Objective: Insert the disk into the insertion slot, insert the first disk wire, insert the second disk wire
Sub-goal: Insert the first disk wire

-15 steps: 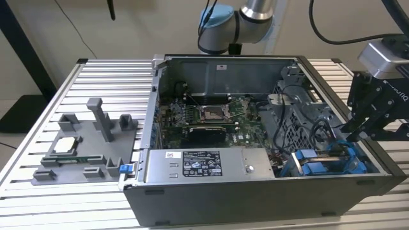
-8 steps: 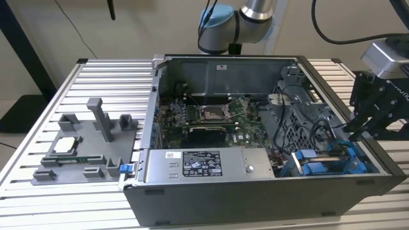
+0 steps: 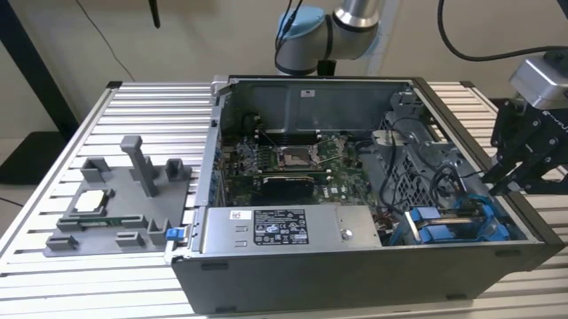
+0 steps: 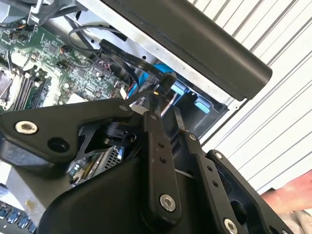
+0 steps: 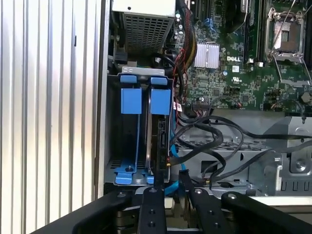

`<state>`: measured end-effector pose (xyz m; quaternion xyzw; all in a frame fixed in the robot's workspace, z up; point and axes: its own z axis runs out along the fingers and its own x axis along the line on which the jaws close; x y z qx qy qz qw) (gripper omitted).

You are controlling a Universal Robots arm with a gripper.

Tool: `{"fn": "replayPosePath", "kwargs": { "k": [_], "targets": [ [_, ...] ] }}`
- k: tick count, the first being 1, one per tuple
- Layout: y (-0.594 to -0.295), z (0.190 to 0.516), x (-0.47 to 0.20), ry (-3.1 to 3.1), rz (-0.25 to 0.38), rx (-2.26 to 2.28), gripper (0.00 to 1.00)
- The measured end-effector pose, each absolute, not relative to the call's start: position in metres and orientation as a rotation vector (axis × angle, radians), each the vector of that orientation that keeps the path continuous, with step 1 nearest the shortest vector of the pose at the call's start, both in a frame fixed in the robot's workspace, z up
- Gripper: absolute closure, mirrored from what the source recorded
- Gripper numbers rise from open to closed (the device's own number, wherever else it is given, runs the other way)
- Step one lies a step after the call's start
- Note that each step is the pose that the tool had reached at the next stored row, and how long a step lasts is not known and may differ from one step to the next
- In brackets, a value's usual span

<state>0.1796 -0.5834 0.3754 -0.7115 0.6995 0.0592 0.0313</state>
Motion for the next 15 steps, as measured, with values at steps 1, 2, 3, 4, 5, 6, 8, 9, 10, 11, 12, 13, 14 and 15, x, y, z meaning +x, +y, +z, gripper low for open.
{"fn": "replayPosePath", "kwargs": {
  "k": [1, 2, 3, 4, 5, 6, 8, 9, 10, 11, 12, 13, 14, 15],
  "targets": [
    [-0.5834, 0.3754, 0.1803, 2.154, 0.182, -2.192, 0.0],
    [-0.5834, 0.3753, 0.1806, 2.154, 0.182, -2.193, 0.0],
    [-0.5834, 0.3753, 0.1808, 2.154, 0.183, -2.193, 0.0],
    [-0.5834, 0.3753, 0.1808, 2.154, 0.182, -2.193, 0.0],
    [-0.5834, 0.3753, 0.1808, 2.154, 0.182, -2.193, 0.0],
    [-0.5834, 0.3753, 0.1809, 2.153, 0.182, -2.193, 0.0],
    [-0.5834, 0.3753, 0.1812, 2.153, 0.182, -2.193, 0.0],
    [-0.5835, 0.3753, 0.1817, 2.153, 0.183, -2.193, 0.0],
    [-0.5835, 0.3753, 0.1824, 2.153, 0.183, -2.193, 0.0],
    [-0.5835, 0.3752, 0.1832, 2.152, 0.184, -2.192, 0.0],
    [-0.5834, 0.3753, 0.184, 2.151, 0.186, -2.192, 0.0],
    [-0.5834, 0.3753, 0.1847, 2.15, 0.188, -2.19, 0.0],
    [-0.5834, 0.3752, 0.1854, 2.149, 0.19, -2.19, 0.0],
    [-0.5834, 0.3753, 0.186, 2.149, 0.19, -2.189, 0.0]
  ]
}}
